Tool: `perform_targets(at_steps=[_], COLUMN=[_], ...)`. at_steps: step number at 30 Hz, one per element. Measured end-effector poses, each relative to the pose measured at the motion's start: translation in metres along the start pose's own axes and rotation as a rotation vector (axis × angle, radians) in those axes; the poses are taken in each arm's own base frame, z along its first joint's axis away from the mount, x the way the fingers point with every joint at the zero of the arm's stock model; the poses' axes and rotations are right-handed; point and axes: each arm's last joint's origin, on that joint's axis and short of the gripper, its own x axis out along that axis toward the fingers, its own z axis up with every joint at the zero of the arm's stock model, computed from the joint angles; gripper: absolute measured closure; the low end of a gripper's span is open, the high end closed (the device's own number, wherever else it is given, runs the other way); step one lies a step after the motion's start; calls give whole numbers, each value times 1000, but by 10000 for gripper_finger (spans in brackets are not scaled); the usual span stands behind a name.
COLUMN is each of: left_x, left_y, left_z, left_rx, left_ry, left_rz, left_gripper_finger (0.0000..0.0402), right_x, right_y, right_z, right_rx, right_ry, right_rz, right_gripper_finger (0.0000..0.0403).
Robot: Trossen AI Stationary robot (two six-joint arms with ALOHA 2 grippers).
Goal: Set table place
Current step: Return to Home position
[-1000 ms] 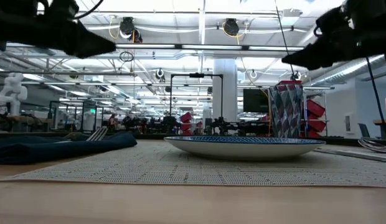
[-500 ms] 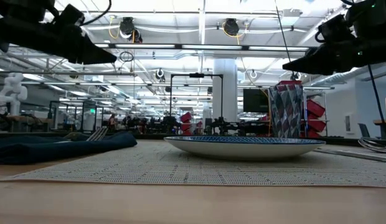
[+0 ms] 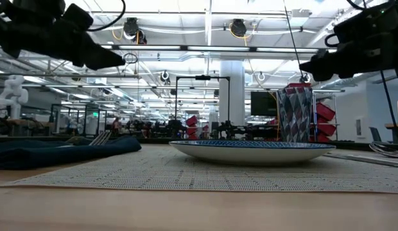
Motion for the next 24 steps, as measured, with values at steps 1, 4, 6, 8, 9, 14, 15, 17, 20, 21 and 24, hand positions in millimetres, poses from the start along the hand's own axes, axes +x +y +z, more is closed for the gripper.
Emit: perform_targets(at_steps=[1, 4, 6, 8, 9, 14, 15, 17, 20, 21, 24], left_x=[0, -1, -2, -2, -2, -2, -2, -2, -2, -2, -2], left_y=[0, 0, 1, 1, 2, 3, 3, 4, 5, 6, 7], left_z=[1, 5, 6, 6, 6, 1, -1, -4, -4, -5, -5], left_rx=[4, 19, 32, 40, 40, 46, 54, 58, 58, 61, 75], left_ry=[-14, -65, -86, -88, -87, -78, -73, -58, -54, -53, -41], left_rz=[-7, -66, -99, -108, -108, -121, -117, -111, -97, -89, -34], left_gripper_finger=[213, 213, 213, 213, 213, 213, 213, 213, 213, 213, 213], right_x=[0, -2, -3, -5, -5, -6, -7, -7, -7, -7, -7], right_y=[-1, -1, -1, -2, -2, -3, -4, -4, -5, -5, -5], right_z=[-3, -15, -24, -28, -28, -28, -28, -28, -30, -30, -31], right_rx=[-1, -7, 4, 30, 33, 17, 12, 7, 18, 25, 35], right_ry=[-1, -12, -24, -5, -8, -16, -15, -14, -1, 2, 15], right_rz=[-10, -18, -19, -11, 2, 18, 13, 7, -1, -1, -27], right_gripper_finger=[293, 301, 306, 311, 314, 325, 325, 326, 326, 326, 326])
